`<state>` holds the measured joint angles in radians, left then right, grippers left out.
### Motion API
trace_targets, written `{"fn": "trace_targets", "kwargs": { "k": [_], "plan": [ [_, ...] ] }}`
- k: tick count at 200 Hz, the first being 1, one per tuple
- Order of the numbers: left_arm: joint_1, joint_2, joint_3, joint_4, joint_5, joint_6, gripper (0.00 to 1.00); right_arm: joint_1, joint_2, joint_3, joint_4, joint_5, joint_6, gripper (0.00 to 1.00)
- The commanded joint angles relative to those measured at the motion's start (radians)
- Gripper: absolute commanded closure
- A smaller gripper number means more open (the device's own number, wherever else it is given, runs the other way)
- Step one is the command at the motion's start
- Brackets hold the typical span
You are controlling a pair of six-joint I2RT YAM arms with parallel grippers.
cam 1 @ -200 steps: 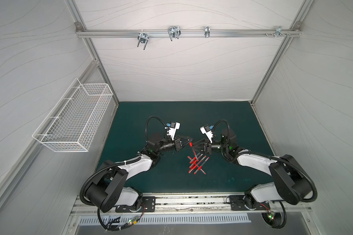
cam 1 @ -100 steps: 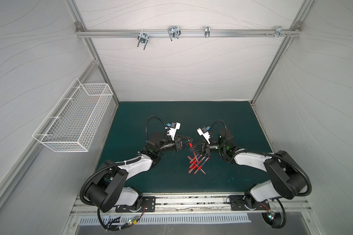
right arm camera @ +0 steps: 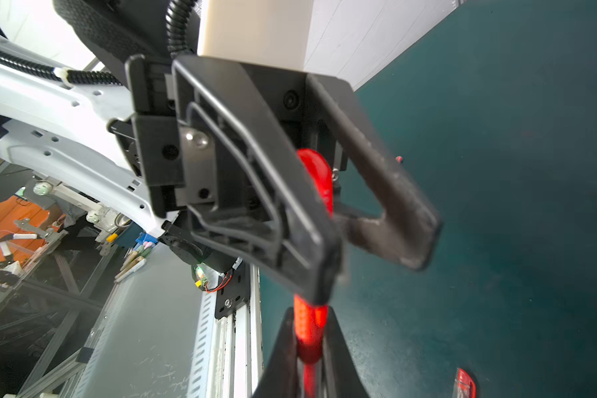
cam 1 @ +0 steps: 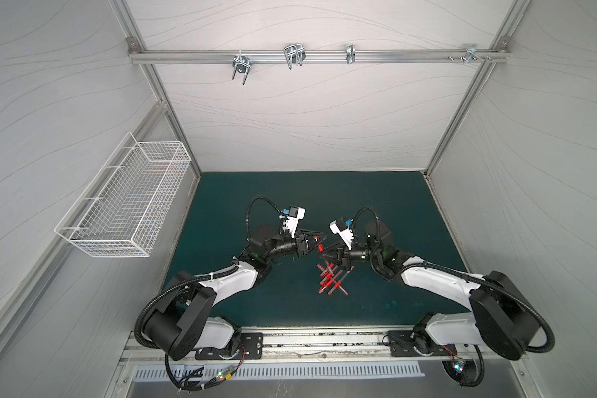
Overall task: Remove pen caps from pens
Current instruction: Open the pen cap on the pen.
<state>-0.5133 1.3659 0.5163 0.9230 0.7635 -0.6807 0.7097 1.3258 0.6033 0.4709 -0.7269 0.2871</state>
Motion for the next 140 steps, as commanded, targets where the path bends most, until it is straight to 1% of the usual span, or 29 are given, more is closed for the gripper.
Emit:
{"fn": "trace_targets", "kwargs": {
  "k": [1, 21, 50, 72, 140],
  "plan": [
    [-0.002, -0.008, 0.036, 0.032, 0.001, 0.006, 0.63, 0.008, -0.002, 0.019, -0.026, 0.018, -0.033, 1.00],
    [-0.002, -0.017, 0.034, 0.024, -0.006, 0.007, 0.64, 0.008, -0.007, 0.019, -0.028, 0.022, -0.036, 1.00],
    [-0.001, -0.021, 0.034, 0.011, -0.010, 0.016, 0.73, 0.008, -0.021, 0.011, -0.028, 0.035, -0.037, 1.00],
    [0.000, -0.015, 0.040, -0.002, -0.012, 0.019, 0.76, 0.008, -0.032, 0.012, -0.041, 0.038, -0.045, 1.00],
    [0.000, 0.002, 0.044, -0.013, -0.015, 0.034, 0.74, 0.006, -0.053, 0.003, -0.043, 0.073, -0.037, 1.00]
  ]
}}
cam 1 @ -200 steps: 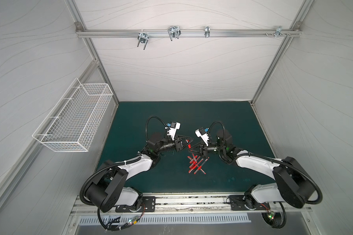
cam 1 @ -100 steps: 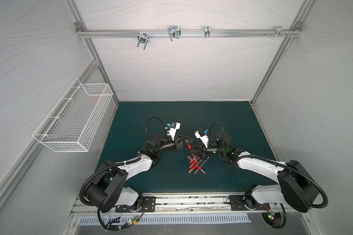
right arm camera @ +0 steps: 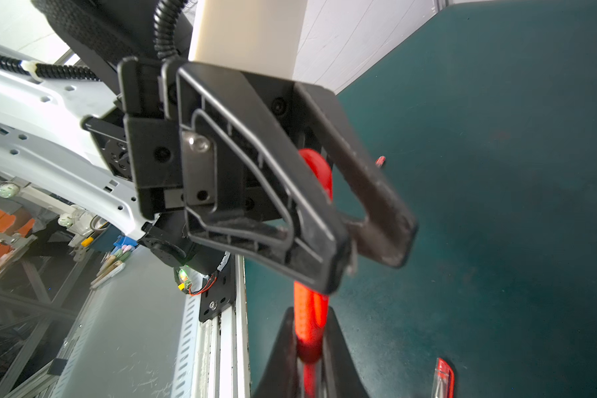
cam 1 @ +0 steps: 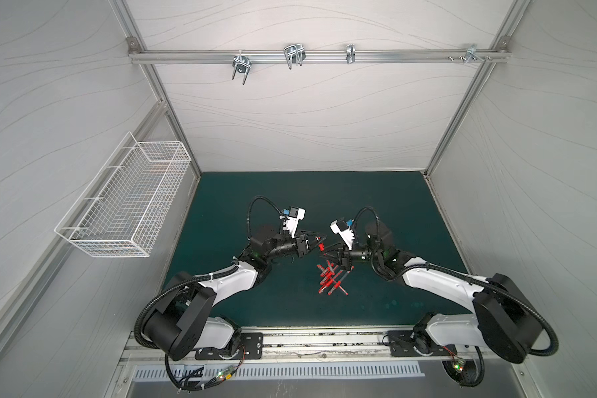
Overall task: Remove pen caps from pens
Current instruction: Open the pen cap on the pen.
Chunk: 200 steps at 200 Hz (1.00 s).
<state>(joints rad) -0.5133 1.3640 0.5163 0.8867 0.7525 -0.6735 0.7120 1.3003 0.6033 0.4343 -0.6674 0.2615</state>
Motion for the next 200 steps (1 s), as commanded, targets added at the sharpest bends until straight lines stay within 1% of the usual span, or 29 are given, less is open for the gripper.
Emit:
{"fn": "trace_targets", "kwargs": {
  "k": [1, 15, 39, 60, 73, 95, 109, 121, 133, 144, 161, 173, 187, 200],
  "plan": [
    [0.000, 0.004, 0.044, 0.023, -0.004, 0.027, 0.74, 0.004, -0.028, 0.003, -0.007, 0.014, -0.012, 1.00],
    [0.000, 0.004, 0.042, 0.023, -0.004, 0.028, 0.76, 0.001, -0.026, 0.005, -0.008, 0.017, -0.011, 1.00],
    [0.001, 0.000, 0.041, 0.024, -0.007, 0.028, 0.84, 0.003, -0.020, 0.006, -0.008, 0.017, -0.010, 1.00],
    [0.001, -0.005, 0.038, 0.023, -0.012, 0.029, 0.92, 0.003, -0.021, 0.005, -0.008, 0.019, -0.009, 1.00],
    [0.002, -0.008, 0.036, 0.023, -0.015, 0.029, 1.00, 0.002, -0.022, 0.007, -0.011, 0.019, -0.012, 1.00],
    [0.010, -0.014, 0.029, 0.023, -0.030, 0.017, 1.00, 0.002, -0.025, 0.007, -0.023, 0.031, -0.027, 1.00],
    [0.019, -0.020, 0.026, 0.014, -0.054, 0.009, 1.00, 0.005, -0.030, 0.001, -0.031, 0.073, -0.037, 1.00],
    [0.030, -0.028, 0.019, 0.004, -0.078, 0.002, 1.00, 0.014, -0.039, -0.004, -0.048, 0.140, -0.047, 1.00],
    [0.037, -0.043, 0.017, -0.035, -0.123, -0.001, 1.00, 0.040, -0.050, -0.007, -0.073, 0.241, -0.063, 1.00],
    [0.042, -0.058, 0.017, -0.081, -0.162, 0.007, 1.00, 0.093, -0.058, -0.003, -0.108, 0.385, -0.096, 1.00],
    [0.045, -0.081, 0.021, -0.142, -0.215, 0.018, 1.00, 0.188, -0.056, 0.016, -0.158, 0.641, -0.148, 1.00],
    [0.047, -0.093, 0.017, -0.162, -0.241, 0.020, 1.00, 0.250, -0.049, 0.027, -0.171, 0.785, -0.170, 1.00],
    [0.049, -0.102, 0.013, -0.170, -0.262, 0.020, 1.00, 0.293, -0.037, 0.039, -0.182, 0.896, -0.181, 1.00],
    [0.051, -0.107, 0.009, -0.171, -0.273, 0.014, 1.00, 0.310, -0.030, 0.047, -0.188, 0.930, -0.182, 1.00]
  ]
}}
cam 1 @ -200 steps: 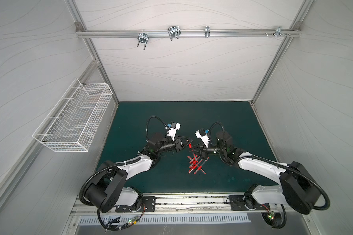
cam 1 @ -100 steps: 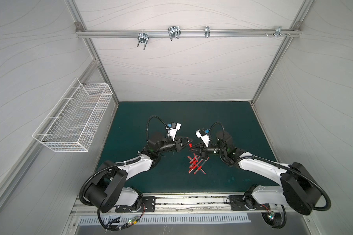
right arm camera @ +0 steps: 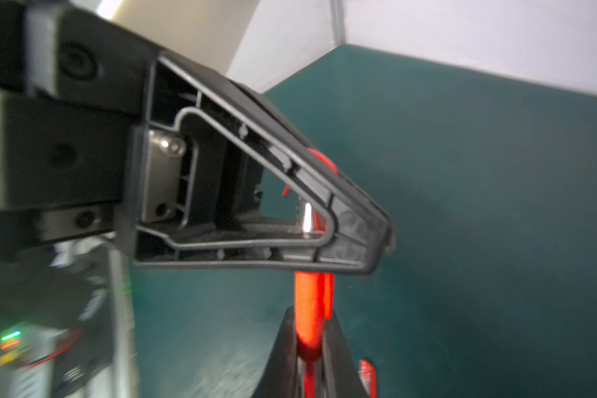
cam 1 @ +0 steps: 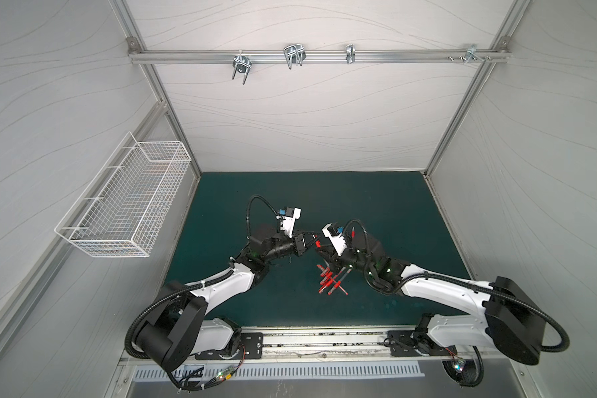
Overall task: Remove pen caps from pens
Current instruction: Open the pen cap on the pen.
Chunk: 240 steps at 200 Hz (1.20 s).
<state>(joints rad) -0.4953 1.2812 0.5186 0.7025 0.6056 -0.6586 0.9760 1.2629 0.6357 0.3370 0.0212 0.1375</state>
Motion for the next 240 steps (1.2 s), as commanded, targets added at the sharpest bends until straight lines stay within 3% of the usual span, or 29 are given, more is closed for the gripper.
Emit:
{"fn": "trace_targets", "kwargs": {
  "k": [1, 22, 52, 82, 102, 120, 137, 184, 204, 218, 240],
  "plan": [
    [0.034, -0.024, 0.007, 0.013, -0.126, -0.001, 1.00, 0.046, 0.007, 0.016, -0.091, 0.240, -0.056, 1.00],
    [0.040, -0.020, 0.001, 0.029, -0.121, -0.012, 1.00, 0.024, 0.010, 0.015, -0.084, 0.128, -0.037, 1.00],
    [0.044, -0.010, -0.004, 0.056, -0.109, -0.025, 1.00, -0.147, 0.036, 0.007, -0.042, -0.335, 0.059, 1.00],
    [0.048, -0.003, -0.008, 0.075, -0.096, -0.029, 1.00, -0.305, 0.125, -0.003, 0.100, -0.717, 0.187, 1.00],
    [0.050, -0.002, -0.009, 0.079, -0.095, -0.029, 1.00, -0.339, 0.166, -0.006, 0.161, -0.793, 0.235, 1.00],
    [0.053, -0.002, -0.010, 0.081, -0.094, -0.032, 1.00, -0.337, 0.162, -0.005, 0.140, -0.754, 0.223, 1.00],
    [0.055, -0.003, -0.011, 0.081, -0.096, -0.036, 1.00, -0.310, 0.118, -0.005, 0.053, -0.624, 0.168, 1.00],
    [0.068, -0.003, -0.011, 0.067, -0.119, -0.056, 1.00, -0.058, 0.021, 0.018, -0.140, 0.098, -0.019, 1.00],
    [0.070, -0.004, -0.012, 0.066, -0.118, -0.058, 1.00, 0.026, 0.023, 0.030, -0.148, 0.306, -0.048, 1.00],
    [0.072, -0.003, -0.012, 0.067, -0.121, -0.058, 1.00, 0.049, 0.017, 0.030, -0.146, 0.348, -0.053, 1.00],
    [0.074, -0.001, -0.012, 0.070, -0.117, -0.060, 1.00, 0.030, 0.005, 0.022, -0.133, 0.215, -0.029, 1.00]
  ]
}}
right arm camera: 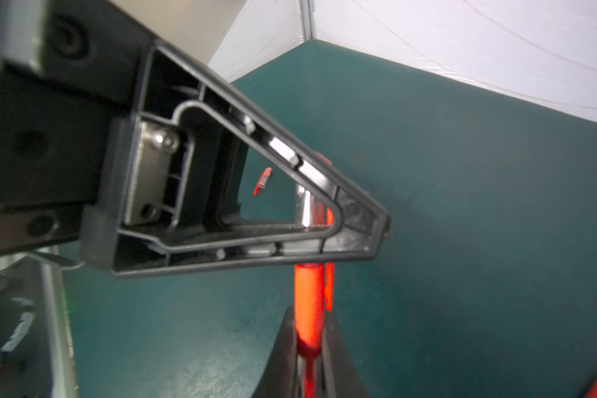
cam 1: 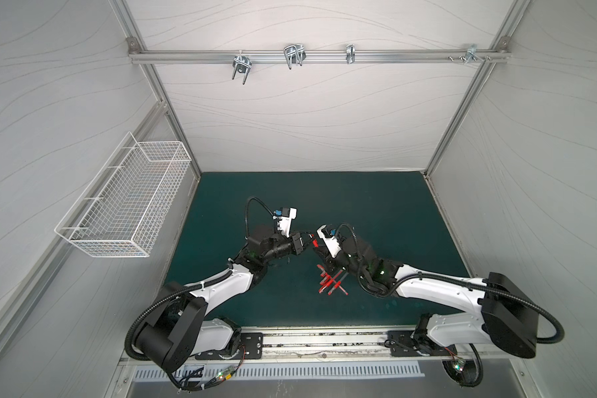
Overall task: Remove pen caps from pens
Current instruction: Open the pen cap on the pen.
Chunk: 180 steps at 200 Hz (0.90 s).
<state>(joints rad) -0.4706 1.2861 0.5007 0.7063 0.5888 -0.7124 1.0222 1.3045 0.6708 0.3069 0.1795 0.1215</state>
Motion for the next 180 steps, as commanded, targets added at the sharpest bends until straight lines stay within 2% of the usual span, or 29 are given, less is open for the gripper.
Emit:
{"fn": "trace_targets", "kwargs": {
  "k": [1, 37, 55, 79, 100, 114, 132, 148, 180],
  "plan": [
    [0.049, -0.006, 0.006, 0.067, -0.101, -0.007, 1.00, -0.019, -0.037, -0.014, -0.103, 0.044, -0.010, 1.00],
    [0.055, -0.011, 0.002, 0.073, -0.097, -0.010, 1.00, -0.177, -0.003, -0.020, -0.052, -0.424, 0.083, 1.00],
    [0.056, -0.014, 0.002, 0.074, -0.096, -0.012, 1.00, -0.250, 0.036, -0.027, -0.001, -0.613, 0.128, 1.00],
    [0.059, -0.020, -0.003, 0.076, -0.096, -0.013, 1.00, -0.327, 0.093, -0.043, 0.103, -0.799, 0.209, 1.00],
    [0.061, -0.016, -0.002, 0.080, -0.095, -0.015, 1.00, -0.361, 0.125, -0.055, 0.167, -0.862, 0.249, 1.00],
    [0.062, -0.010, -0.002, 0.085, -0.094, -0.019, 1.00, -0.349, 0.131, -0.053, 0.159, -0.820, 0.230, 1.00],
    [0.065, -0.005, -0.004, 0.091, -0.092, -0.024, 1.00, -0.295, 0.097, -0.045, 0.079, -0.630, 0.164, 1.00],
    [0.069, -0.008, -0.005, 0.091, -0.095, -0.025, 1.00, -0.215, 0.053, -0.041, -0.002, -0.368, 0.104, 1.00],
    [0.076, -0.014, -0.010, 0.093, -0.097, -0.029, 1.00, -0.030, 0.028, -0.037, -0.041, 0.100, 0.042, 1.00]
  ]
}}
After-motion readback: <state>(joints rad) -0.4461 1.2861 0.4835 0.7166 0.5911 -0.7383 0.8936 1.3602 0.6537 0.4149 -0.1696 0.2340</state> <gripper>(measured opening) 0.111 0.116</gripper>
